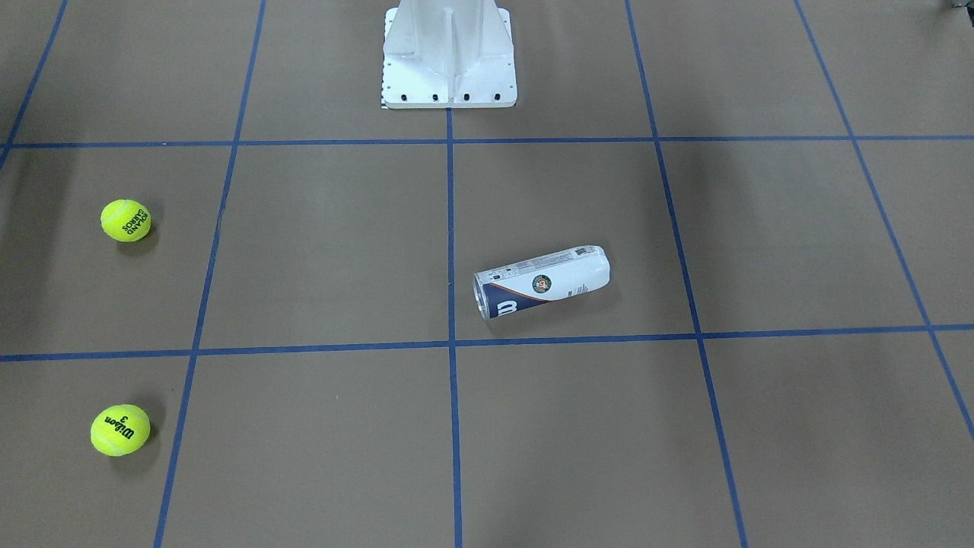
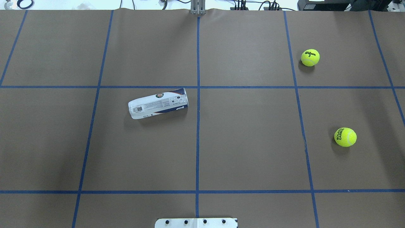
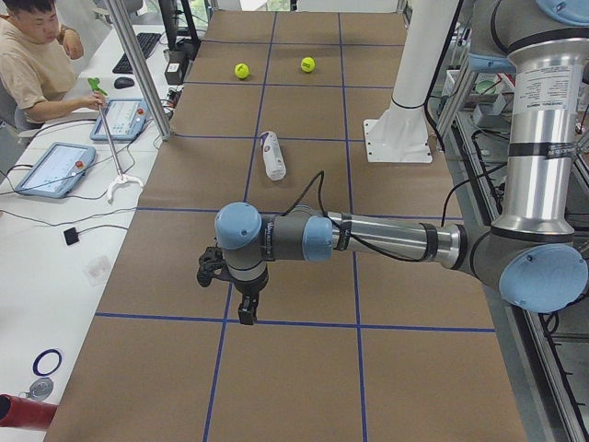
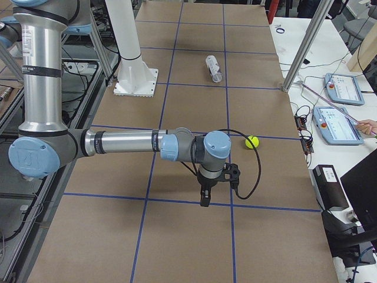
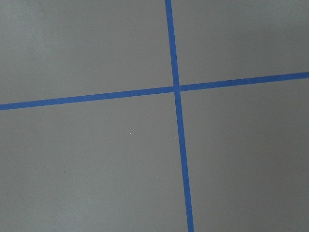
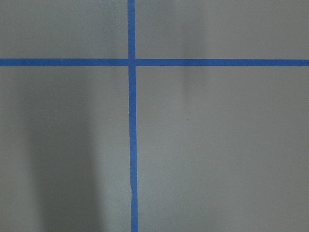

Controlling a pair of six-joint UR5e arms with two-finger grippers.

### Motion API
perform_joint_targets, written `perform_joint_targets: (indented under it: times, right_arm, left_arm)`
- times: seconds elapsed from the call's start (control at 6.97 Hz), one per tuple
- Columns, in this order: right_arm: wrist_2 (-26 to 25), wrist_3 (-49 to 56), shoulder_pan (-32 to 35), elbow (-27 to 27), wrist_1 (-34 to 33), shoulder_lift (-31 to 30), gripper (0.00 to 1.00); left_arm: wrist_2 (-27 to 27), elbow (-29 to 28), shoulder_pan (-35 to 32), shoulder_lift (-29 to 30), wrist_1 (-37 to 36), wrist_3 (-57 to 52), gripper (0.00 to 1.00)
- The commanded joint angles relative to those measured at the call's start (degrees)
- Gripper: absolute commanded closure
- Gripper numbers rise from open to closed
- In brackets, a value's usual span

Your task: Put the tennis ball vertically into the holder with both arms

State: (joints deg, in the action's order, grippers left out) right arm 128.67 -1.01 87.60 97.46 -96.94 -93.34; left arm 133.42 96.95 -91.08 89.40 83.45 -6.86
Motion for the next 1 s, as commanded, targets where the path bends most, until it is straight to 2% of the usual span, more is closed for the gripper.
perform_joint_targets:
  times: [0.0,0.43,0.86]
  right_arm:
    - [0.01,0.13,0.03,0.18,0.00,0.09,0.00]
    - [0.35,0.22,-0.06,3.51,-0.18,-0.17,0.00]
    - [0.01,-0.57,-0.32,3.88,0.09,0.88,0.00]
  left_arm:
    - [0.00,0.16,0.11,-0.02,0.04,-0.09,0.00]
    - [0.00,0.17,0.37,-0.11,-0.13,0.00,0.00]
    - [-0.17,-0.45,0.37,1.37,-0.04,0.62,0.00]
